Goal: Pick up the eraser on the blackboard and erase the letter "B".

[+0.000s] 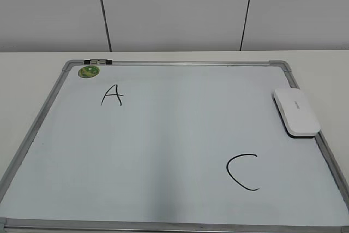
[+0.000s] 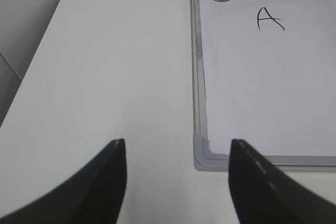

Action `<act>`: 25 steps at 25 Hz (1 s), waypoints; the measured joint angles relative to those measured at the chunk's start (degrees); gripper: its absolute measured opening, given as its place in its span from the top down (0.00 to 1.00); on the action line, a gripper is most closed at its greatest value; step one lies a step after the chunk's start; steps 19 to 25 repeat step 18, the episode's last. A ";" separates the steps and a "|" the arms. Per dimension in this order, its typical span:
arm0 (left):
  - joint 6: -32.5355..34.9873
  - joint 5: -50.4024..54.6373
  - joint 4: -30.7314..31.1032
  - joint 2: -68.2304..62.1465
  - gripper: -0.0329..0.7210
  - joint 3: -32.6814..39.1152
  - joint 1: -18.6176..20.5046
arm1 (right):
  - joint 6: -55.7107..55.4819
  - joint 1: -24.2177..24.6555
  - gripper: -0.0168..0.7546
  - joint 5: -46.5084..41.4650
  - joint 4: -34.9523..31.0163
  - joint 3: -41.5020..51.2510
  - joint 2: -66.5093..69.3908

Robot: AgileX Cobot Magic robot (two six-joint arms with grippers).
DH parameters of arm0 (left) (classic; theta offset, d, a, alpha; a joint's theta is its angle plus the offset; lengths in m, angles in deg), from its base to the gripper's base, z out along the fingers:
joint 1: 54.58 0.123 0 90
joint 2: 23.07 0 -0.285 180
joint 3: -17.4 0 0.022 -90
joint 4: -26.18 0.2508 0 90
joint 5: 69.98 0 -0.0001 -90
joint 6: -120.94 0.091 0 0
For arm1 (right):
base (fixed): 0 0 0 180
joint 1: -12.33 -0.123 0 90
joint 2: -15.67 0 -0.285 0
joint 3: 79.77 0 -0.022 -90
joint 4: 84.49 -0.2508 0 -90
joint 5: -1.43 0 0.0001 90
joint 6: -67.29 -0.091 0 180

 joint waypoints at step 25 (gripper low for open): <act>0.00 0.00 0.00 0.00 0.39 0.00 0.00 | 0.05 0.00 0.21 0.00 0.00 0.00 0.00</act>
